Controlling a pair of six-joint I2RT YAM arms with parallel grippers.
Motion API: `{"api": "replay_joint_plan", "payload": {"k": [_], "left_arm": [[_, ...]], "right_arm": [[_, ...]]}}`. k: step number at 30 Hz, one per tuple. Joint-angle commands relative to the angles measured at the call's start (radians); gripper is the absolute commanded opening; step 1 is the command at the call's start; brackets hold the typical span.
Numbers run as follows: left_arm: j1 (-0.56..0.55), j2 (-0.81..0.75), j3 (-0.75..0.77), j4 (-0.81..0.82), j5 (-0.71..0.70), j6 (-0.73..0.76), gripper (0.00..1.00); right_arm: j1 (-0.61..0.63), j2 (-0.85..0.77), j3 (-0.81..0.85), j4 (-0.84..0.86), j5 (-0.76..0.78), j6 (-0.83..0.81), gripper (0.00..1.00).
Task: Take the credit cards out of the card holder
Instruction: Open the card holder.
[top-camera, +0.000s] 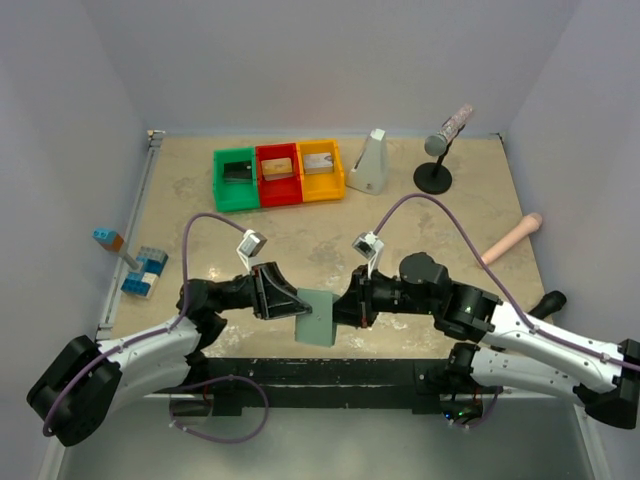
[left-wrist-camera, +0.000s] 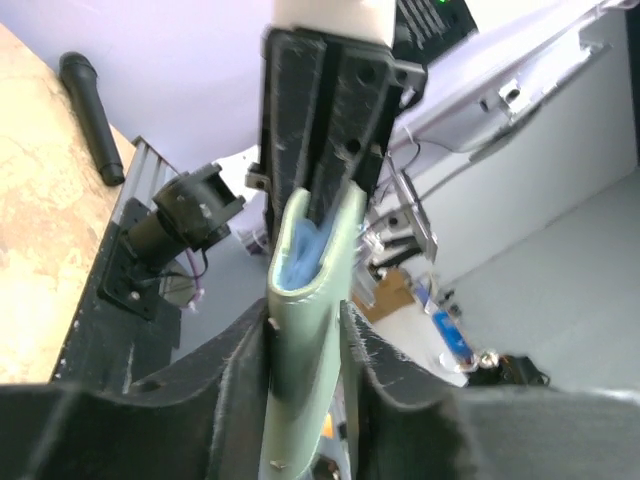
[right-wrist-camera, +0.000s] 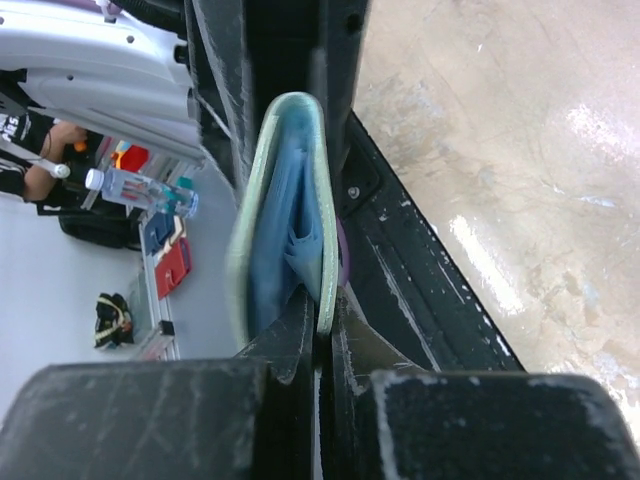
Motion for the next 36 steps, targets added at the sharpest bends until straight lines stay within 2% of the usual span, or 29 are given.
{"api": "replay_joint_plan", "payload": {"k": [1,4,5,6,11,13,16,18,20,24,27,31,33,36], "left_arm": [[0.026,-0.006,-0.021,0.286,-0.083,0.004,0.46],[0.041,-0.052,-0.052,0.173,-0.131,0.06,0.76],[0.041,-0.088,-0.055,0.086,-0.152,0.118,0.91],[0.04,-0.127,-0.046,-0.08,-0.166,0.166,0.99],[0.026,-0.334,0.139,-0.843,-0.287,0.491,1.0],[0.009,-0.348,0.256,-1.127,-0.429,0.623,1.0],[-0.035,-0.291,0.415,-1.501,-0.691,0.717,1.0],[-0.066,-0.192,0.532,-1.751,-0.905,0.713,1.0],[-0.089,-0.12,0.606,-1.853,-0.971,0.713,1.0],[-0.091,-0.125,0.614,-1.853,-0.978,0.635,1.0],[-0.091,-0.219,0.531,-1.738,-0.981,0.546,1.0],[-0.088,-0.354,0.398,-1.454,-0.794,0.564,1.0],[-0.089,-0.362,0.344,-1.341,-0.723,0.549,0.98],[-0.089,-0.336,0.307,-1.265,-0.64,0.533,0.96]], "right_arm": [[0.012,-0.041,0.097,-0.111,0.05,-0.067,0.0],[0.012,-0.047,0.176,-0.284,0.156,-0.101,0.0],[0.012,-0.038,0.205,-0.354,0.226,-0.115,0.0],[0.012,-0.026,0.237,-0.442,0.275,-0.131,0.0],[0.013,0.04,0.343,-0.672,0.48,-0.138,0.0],[0.015,0.086,0.383,-0.757,0.575,-0.124,0.0],[0.024,0.176,0.464,-0.899,0.723,-0.089,0.0],[0.038,0.236,0.516,-0.975,0.796,-0.058,0.0],[0.045,0.266,0.542,-0.983,0.813,-0.052,0.0],[0.048,0.281,0.542,-0.946,0.833,-0.055,0.0],[0.048,0.321,0.582,-1.001,0.851,-0.03,0.0],[0.048,0.29,0.543,-0.909,0.761,-0.043,0.0],[0.048,0.254,0.5,-0.833,0.706,-0.059,0.0],[0.047,0.24,0.487,-0.799,0.634,-0.061,0.0]]}}
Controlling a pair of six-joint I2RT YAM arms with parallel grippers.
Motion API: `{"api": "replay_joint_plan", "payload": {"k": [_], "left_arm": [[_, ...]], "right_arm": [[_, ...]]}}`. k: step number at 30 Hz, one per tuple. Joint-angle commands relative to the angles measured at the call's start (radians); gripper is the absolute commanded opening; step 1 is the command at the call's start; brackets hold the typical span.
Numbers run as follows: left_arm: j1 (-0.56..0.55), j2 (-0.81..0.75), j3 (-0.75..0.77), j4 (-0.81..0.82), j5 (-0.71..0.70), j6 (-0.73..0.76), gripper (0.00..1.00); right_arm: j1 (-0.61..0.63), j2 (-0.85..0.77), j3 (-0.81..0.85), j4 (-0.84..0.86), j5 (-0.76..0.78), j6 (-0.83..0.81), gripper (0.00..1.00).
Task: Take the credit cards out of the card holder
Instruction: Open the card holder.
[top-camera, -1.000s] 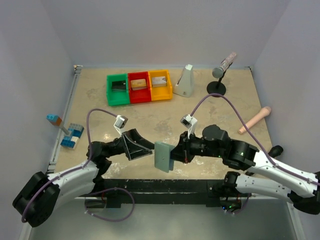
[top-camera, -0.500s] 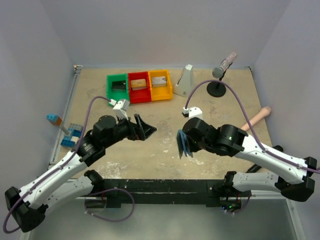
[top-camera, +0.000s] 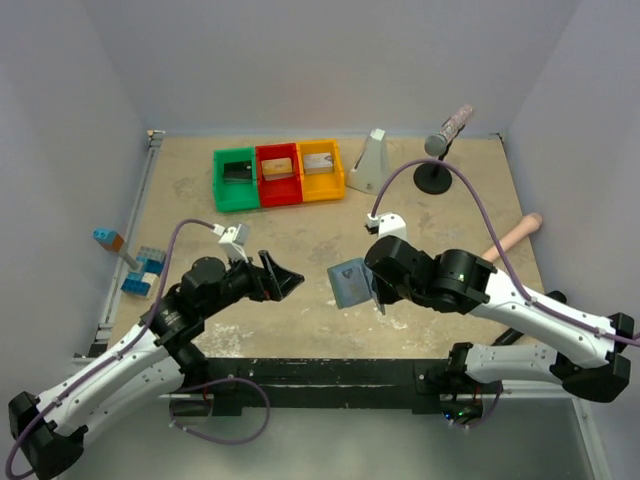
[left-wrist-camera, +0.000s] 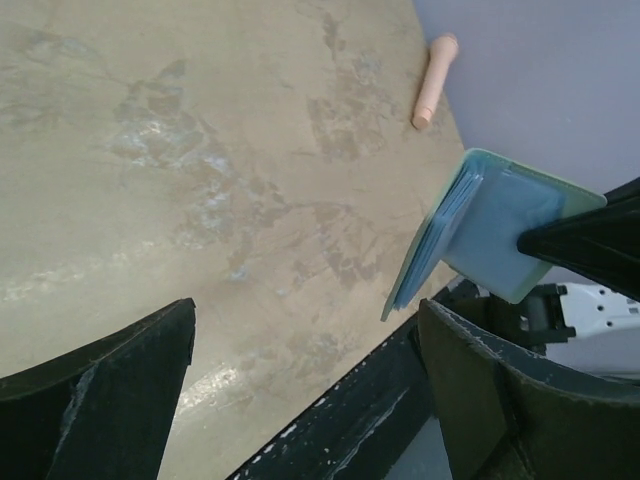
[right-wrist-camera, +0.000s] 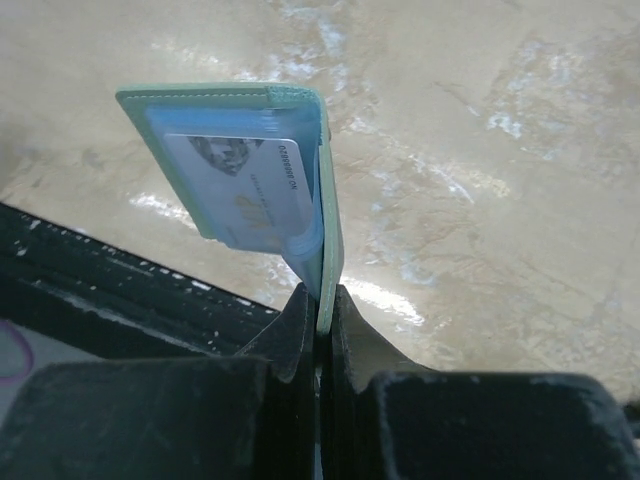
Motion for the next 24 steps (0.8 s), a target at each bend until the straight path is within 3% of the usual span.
{"api": "replay_joint_plan", "payload": {"k": [1,4,17,24], "left_arm": [[-0.003,0.038,-0.06,0.265,0.176,-0.034,0.96],[-0.005,0.04,-0.089,0.352,0.215,-0.059,0.95],[-0.052,0.112,-0.072,0.462,0.276,-0.036,0.96],[-0.075,0.135,-0.124,0.507,0.261,-0.042,0.89]], "right_arm": [[0.002,-0.045,-0.013,0.109,-0.108,0.002,0.0],[0.002,-0.058,-0.022,0.131,-0.147,0.016,0.0],[0.002,-0.031,-0.006,0.162,-0.208,0.042,0.0],[0.002,-0.026,-0.005,0.183,-0.244,0.053,0.0]]}}
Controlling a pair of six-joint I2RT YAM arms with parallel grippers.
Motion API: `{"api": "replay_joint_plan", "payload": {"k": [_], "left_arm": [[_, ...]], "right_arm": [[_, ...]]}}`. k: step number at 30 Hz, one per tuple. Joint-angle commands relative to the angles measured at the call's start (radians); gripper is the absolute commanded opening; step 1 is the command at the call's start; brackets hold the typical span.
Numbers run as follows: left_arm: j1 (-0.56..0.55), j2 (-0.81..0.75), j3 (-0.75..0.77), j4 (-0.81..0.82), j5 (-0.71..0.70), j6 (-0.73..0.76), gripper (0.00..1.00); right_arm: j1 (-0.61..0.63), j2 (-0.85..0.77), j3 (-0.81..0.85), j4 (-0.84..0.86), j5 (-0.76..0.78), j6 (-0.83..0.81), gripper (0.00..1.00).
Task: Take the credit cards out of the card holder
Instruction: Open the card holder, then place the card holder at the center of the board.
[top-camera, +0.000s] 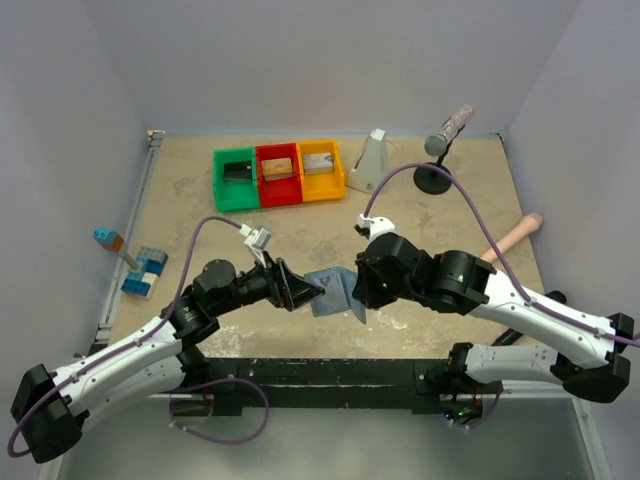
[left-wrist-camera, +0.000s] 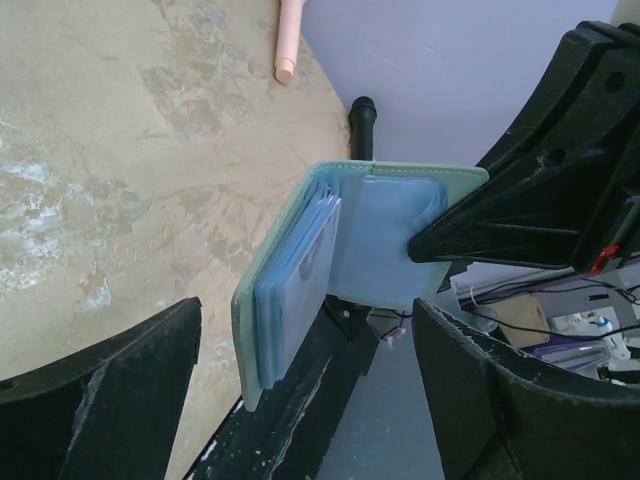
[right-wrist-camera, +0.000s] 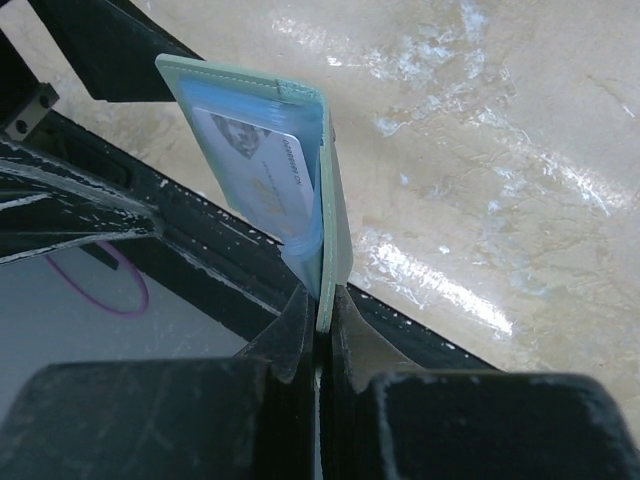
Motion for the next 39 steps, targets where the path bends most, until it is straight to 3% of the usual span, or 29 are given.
{"api": "replay_joint_plan", "payload": {"k": [1,19,27,28,30,33,37,39], "left_arm": [[-0.012,0.0,-0.033,0.097,0.006,0.002,0.86],[-0.012,0.018,-0.106,0.194,0.058,0.008,0.42],[-0.012,0.02,-0.105,0.118,0.05,0.045,0.08],[-0.012,0.02,-0.097,0.087,0.047,0.052,0.02],[-0.012,0.021,-0.073,0.006,0.027,0.074,0.0],[-0.012,0.032,-0.028,-0.117,-0.015,0.1,0.0],[-0.012,0.083,0.013,-0.185,-0.074,0.089,0.0],[-0.012,0.122,0.022,-0.219,-0.092,0.053,0.0]], "right_arm": [[0.002,-0.01,0.013,0.061,-0.034,0.026,0.0],[-0.021,-0.029,-0.073,0.159,-0.135,0.074,0.0],[-0.03,-0.064,-0.119,0.161,-0.132,0.078,0.0],[-0.03,-0.072,-0.128,0.153,-0.126,0.077,0.02],[-0.033,-0.087,-0.134,0.121,-0.108,0.066,0.3],[-0.03,-0.133,-0.136,0.054,-0.051,0.051,0.51],[-0.03,-0.205,-0.123,0.038,-0.002,0.016,0.54],[-0.03,-0.233,-0.134,0.114,-0.054,-0.029,0.44]]}}
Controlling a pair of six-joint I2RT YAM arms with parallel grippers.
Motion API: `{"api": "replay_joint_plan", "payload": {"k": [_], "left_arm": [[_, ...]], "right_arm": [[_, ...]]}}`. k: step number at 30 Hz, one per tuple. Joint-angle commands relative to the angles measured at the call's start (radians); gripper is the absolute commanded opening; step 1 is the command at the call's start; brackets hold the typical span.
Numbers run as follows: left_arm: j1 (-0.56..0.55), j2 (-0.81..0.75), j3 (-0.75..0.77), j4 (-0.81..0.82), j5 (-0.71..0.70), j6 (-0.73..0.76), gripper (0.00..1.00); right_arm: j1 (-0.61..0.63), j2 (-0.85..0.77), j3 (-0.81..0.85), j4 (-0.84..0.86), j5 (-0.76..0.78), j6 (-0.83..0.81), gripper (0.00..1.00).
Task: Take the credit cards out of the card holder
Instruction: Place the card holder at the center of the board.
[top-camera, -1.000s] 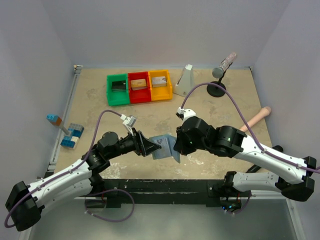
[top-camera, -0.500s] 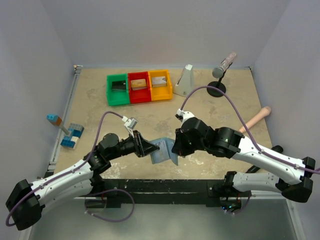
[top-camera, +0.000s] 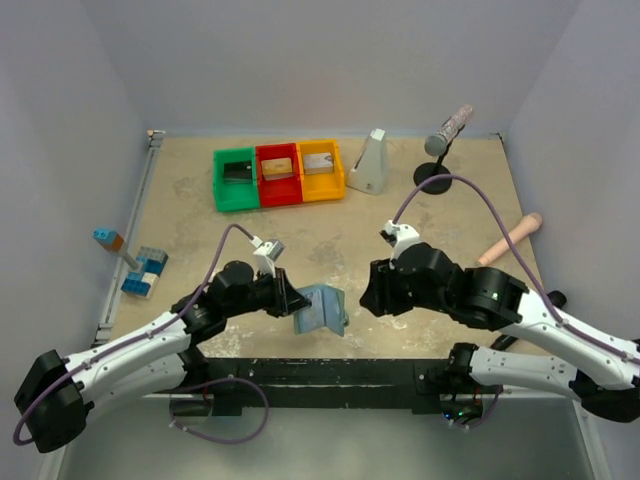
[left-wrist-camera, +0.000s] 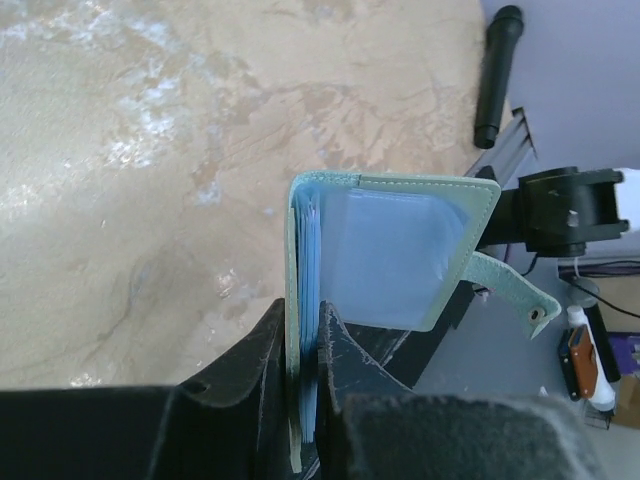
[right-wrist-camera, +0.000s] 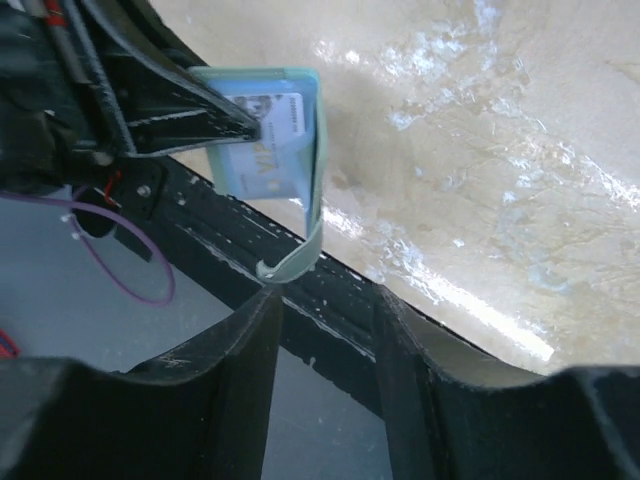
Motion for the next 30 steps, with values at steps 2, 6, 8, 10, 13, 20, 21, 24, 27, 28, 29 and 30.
{"api": "replay_joint_plan", "payload": {"k": [2,6,8,10,13,20,21,24,27,28,29,30], "left_arm": [[0.0,0.096,0.087,-0.07,-0.07,-0.048,0.0],[-0.001,0.187,0.133,-0.107,-0.107,-0.102,0.0],[-0.003,0.219,0.151,-0.113,-0.119,-0.113,0.0],[-0.001,0.235,0.153,-0.098,-0.12,-0.126,0.0],[-0.003,0.25,0.147,-0.078,-0.128,-0.143,0.0],[-0.003,0.325,0.139,0.02,-0.099,-0.163,0.0],[-0.003,0.337,0.133,0.042,-0.091,-0.165,0.0],[-0.001,0.368,0.11,0.117,-0.062,-0.168,0.0],[-0.001,0.406,0.102,0.172,-0.024,-0.162,0.0],[-0.001,0.42,0.104,0.186,-0.009,-0.157,0.0],[0.0,0.432,0.105,0.2,0.004,-0.151,0.0],[0.002,0.449,0.113,0.209,0.017,-0.148,0.0]], "right_arm": [[0.002,-0.056,-0.034,0.172,-0.081,-0.084,0.29],[0.045,0.044,-0.049,0.263,-0.114,-0.072,0.11],[0.053,0.116,-0.054,0.291,-0.12,-0.052,0.0],[0.054,0.18,-0.072,0.329,-0.112,-0.017,0.0],[0.054,0.254,-0.094,0.36,-0.097,0.023,0.0],[0.036,0.426,-0.091,0.38,-0.034,0.065,0.0],[0.027,0.435,-0.103,0.39,-0.027,0.072,0.0],[-0.021,0.458,-0.144,0.43,-0.042,0.095,0.0],[-0.074,0.477,-0.183,0.459,-0.059,0.106,0.0],[-0.094,0.481,-0.198,0.47,-0.069,0.108,0.0],[-0.11,0.483,-0.213,0.488,-0.079,0.108,0.0],[-0.127,0.486,-0.227,0.505,-0.089,0.109,0.0]]}}
